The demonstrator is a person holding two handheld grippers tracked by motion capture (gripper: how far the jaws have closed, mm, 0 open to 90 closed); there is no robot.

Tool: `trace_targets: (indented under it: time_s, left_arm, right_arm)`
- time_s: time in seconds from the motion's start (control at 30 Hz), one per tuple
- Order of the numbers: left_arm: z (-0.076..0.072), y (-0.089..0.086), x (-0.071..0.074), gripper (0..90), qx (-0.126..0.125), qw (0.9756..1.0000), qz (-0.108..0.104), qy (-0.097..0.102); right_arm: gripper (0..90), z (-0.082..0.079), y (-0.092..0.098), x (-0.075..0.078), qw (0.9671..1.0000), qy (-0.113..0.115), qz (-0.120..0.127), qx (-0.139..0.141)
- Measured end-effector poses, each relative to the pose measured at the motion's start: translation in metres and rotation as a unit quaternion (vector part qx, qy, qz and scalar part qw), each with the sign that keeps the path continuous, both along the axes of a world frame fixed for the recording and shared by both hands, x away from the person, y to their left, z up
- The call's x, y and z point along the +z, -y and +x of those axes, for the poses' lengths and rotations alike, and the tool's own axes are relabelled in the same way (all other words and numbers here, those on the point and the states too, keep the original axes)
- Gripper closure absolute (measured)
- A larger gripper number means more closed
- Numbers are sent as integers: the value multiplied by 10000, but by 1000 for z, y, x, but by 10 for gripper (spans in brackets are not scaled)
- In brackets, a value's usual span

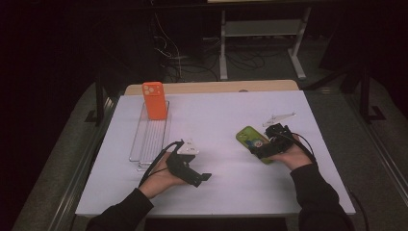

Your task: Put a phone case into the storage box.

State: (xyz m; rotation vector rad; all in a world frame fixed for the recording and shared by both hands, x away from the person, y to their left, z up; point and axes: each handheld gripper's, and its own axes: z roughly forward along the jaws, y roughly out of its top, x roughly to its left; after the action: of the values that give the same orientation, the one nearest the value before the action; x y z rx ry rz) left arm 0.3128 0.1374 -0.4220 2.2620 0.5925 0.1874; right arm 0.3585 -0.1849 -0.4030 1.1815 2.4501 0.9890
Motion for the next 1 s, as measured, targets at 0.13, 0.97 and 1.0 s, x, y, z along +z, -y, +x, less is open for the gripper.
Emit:
trace_targets:
  time_s: [0.13, 0.97, 1.0]
  left_arm:
    - [0, 0, -1, 10, 27, 10000, -7, -12]
    - [-1, 0, -1, 11, 8, 10000, 7, -68]
    - [-1, 0, -1, 10, 9, 10000, 6, -68]
  right_arm:
    - [5, 9, 3, -9, 9998, -40, -160, -120]
    - [130, 18, 2, -37, 9961, -451, -758, -57]
    - [133, 18, 2, -38, 9955, -494, -802, -69]
